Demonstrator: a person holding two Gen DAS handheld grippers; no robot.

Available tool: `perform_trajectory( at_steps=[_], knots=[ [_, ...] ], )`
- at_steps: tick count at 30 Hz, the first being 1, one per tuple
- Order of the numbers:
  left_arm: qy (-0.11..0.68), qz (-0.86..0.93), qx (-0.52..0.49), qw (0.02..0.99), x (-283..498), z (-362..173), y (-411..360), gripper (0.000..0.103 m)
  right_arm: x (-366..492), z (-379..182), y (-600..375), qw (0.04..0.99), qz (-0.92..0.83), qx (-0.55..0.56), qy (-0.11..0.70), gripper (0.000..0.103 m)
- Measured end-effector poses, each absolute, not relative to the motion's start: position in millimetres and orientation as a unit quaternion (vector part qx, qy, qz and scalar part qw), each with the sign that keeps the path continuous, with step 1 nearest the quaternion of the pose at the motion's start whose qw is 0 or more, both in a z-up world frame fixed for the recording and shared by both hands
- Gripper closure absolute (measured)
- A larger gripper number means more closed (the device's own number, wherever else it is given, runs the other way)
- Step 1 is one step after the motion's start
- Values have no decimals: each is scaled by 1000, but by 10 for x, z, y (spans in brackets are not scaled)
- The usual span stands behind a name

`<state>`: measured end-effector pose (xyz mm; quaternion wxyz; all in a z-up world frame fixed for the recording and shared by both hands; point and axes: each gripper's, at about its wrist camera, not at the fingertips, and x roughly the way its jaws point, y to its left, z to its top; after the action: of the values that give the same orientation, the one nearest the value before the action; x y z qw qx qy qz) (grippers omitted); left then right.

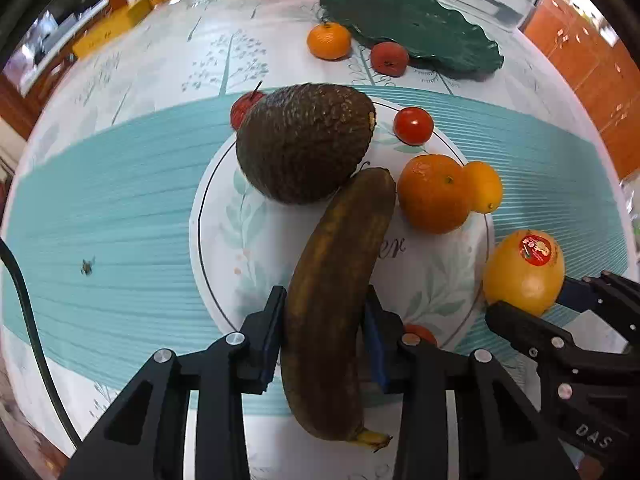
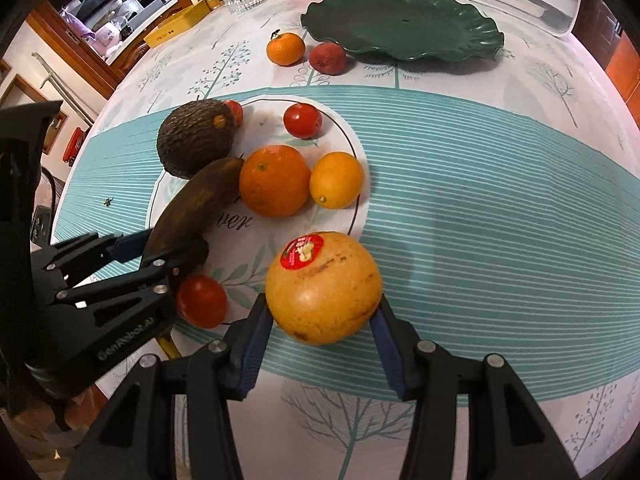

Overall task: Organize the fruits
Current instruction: 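Lift the banana and grapefruit and carry both over the dark green plate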

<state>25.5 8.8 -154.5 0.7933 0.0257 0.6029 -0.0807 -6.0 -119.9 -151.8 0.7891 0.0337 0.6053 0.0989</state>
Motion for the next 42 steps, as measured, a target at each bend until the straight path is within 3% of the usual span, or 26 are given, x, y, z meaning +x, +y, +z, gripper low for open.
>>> perform_trajectory(
  at_steps=[18,42],
  knots=[
    [555,-112,20,824,368,-756,136,70,118,-1100,-1246,820,110,48,560,54],
    [500,-129,60,854,1830,-285,-371,69,1379,-617,-1747,887,-15,8,461,53]
  ],
)
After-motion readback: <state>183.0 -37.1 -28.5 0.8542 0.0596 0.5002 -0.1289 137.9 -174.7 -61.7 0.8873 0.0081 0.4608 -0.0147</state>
